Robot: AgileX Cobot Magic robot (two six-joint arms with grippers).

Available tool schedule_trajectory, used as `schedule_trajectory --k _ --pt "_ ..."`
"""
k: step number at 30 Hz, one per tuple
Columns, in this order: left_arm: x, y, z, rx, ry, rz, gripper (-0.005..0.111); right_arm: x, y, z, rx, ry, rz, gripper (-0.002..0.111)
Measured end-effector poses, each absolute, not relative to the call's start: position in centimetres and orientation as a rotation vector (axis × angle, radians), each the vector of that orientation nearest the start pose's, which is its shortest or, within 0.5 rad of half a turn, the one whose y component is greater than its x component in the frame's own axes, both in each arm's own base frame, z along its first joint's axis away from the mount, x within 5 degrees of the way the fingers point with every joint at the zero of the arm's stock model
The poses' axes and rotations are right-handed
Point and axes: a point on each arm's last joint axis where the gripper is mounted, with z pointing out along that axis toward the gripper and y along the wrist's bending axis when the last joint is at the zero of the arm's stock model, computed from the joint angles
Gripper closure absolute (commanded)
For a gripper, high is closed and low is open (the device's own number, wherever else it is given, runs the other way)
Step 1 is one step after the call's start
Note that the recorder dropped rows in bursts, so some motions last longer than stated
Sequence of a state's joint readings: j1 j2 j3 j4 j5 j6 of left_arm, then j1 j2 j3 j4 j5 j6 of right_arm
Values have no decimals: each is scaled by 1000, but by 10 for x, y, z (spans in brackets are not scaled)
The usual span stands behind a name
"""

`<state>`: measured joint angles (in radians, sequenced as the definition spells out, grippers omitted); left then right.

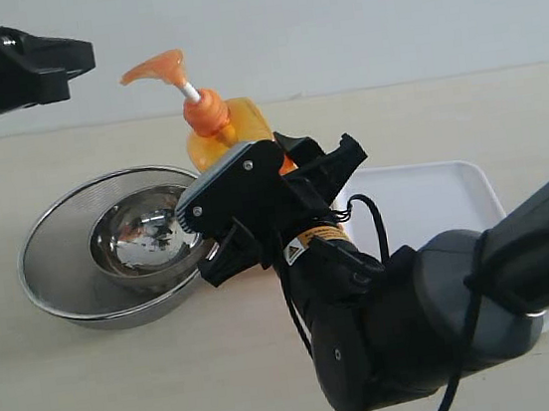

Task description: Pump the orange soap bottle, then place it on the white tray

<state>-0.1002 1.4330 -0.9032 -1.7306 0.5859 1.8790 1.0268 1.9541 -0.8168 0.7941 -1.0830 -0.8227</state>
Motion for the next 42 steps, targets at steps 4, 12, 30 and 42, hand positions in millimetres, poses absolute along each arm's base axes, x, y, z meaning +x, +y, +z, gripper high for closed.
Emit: schedule_trajectory --k 4,12,30,42 --pt "307 -86 302 601 1755 -629 102 233 274 155 -650 1539 -88 97" --pt "305 -91 304 587 1746 -738 102 233 274 155 -651 1540 -88 97" --pt "302 -92 299 584 1816 -784 102 233 275 155 -653 1539 -87 97" --pt "300 -92 294 584 1834 -788 102 233 275 155 -653 1539 -87 97"
